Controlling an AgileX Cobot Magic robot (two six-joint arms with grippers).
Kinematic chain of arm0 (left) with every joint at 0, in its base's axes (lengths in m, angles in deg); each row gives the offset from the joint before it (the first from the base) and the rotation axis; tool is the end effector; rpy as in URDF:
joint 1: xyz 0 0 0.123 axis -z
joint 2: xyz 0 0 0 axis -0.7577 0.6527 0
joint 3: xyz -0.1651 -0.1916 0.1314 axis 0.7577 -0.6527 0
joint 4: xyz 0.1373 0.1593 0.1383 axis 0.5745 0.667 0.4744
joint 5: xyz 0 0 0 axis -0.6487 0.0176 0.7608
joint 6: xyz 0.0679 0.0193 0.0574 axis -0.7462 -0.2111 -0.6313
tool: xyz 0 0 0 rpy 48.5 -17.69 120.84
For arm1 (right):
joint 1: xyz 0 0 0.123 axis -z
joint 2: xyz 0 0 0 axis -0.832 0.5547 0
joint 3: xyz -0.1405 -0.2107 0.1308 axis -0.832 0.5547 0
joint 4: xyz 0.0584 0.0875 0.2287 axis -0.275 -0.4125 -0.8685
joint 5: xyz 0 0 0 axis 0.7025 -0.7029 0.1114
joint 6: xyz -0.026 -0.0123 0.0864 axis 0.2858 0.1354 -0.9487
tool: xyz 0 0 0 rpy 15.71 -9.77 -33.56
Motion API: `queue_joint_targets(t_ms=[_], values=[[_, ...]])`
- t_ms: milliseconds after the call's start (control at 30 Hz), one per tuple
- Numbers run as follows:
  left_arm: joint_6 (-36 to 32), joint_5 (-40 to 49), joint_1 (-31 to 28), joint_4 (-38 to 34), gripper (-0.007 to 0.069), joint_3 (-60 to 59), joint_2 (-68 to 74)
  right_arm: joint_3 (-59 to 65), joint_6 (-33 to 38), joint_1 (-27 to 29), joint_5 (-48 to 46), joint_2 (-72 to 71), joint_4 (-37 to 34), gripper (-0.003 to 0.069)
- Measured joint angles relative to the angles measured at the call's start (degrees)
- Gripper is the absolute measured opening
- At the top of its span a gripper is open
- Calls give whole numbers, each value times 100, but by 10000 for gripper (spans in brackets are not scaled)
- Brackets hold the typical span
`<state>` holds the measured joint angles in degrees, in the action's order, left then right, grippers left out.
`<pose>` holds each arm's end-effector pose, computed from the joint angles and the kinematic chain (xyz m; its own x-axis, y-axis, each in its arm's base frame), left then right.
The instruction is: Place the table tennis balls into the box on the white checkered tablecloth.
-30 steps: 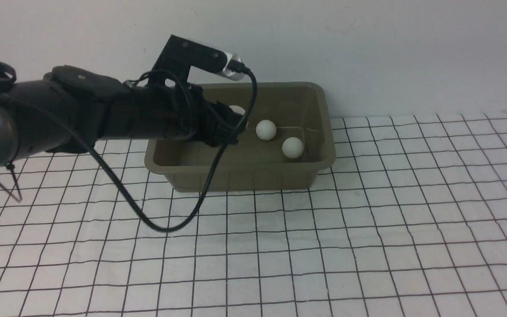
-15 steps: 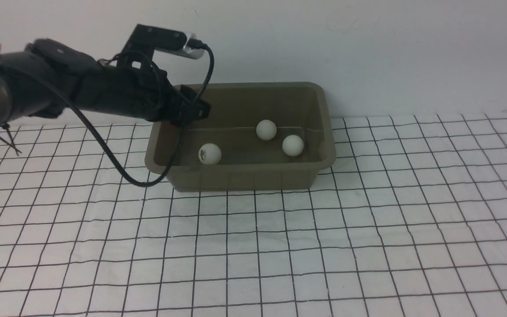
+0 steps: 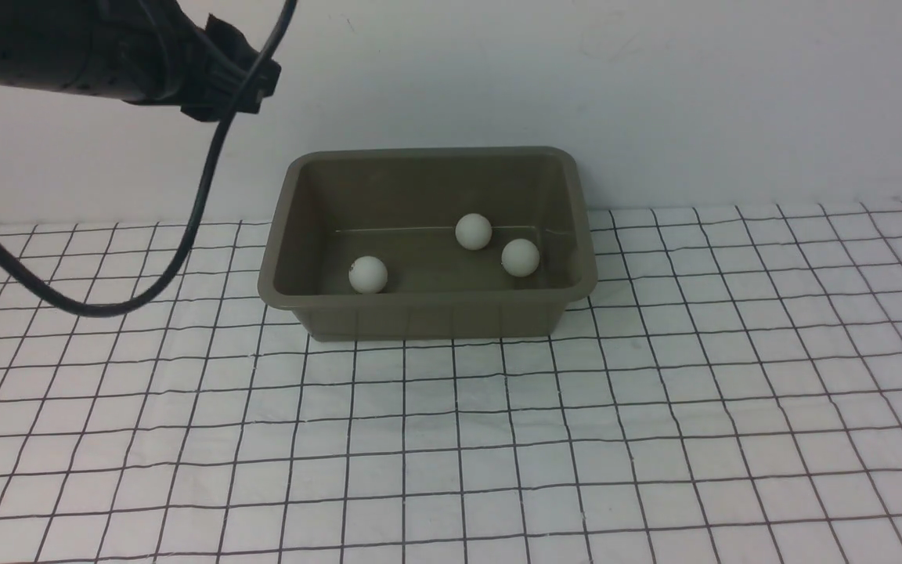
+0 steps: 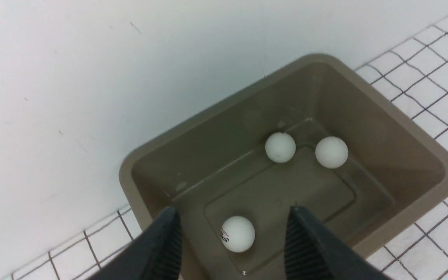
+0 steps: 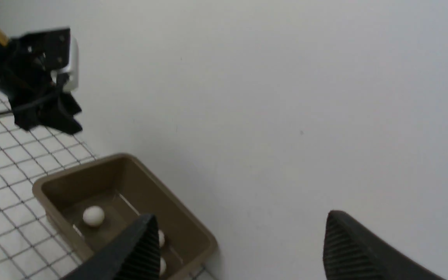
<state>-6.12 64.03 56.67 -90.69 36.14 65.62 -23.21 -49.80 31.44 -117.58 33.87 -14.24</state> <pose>0.3343 -0.0702 0.3789 -0.4141 0.2884 -0.8633 0.4835 0.8733 0.0598 0.0836 0.0408 0.5446 -0.0889 -0.5579 -0.8251 -0.5430 0.7216 -0.4294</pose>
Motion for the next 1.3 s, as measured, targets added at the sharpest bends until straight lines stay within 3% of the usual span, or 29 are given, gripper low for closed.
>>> queue_joint_targets(t_ms=[167, 367, 433, 567, 767, 1033, 1300], values=[[1, 28, 0, 14, 331, 0, -422, 1673, -508, 0, 42, -1152, 654, 486], [6, 290, 0, -22, 331, 0, -439, 4357, -550, 0, 1881, -2648, 765, 484], [6, 445, 0, -35, 331, 0, -439, 5701, -962, 0, 2876, -3194, 772, 475], [11, 672, 0, -35, 331, 0, -439, 6723, -1452, 0, 3966, -3604, 831, 448], [11, 816, 0, -146, 331, 0, -439, 7602, -2546, 0, 4914, -3749, 1050, 378], [-27, 854, 0, -296, 331, 0, -439, 8154, -4003, 0, 5090, -3749, 1756, 329], [-30, 876, 0, -302, 331, 0, -439, 8406, -4473, 0, 4992, -3749, 1751, 328]])
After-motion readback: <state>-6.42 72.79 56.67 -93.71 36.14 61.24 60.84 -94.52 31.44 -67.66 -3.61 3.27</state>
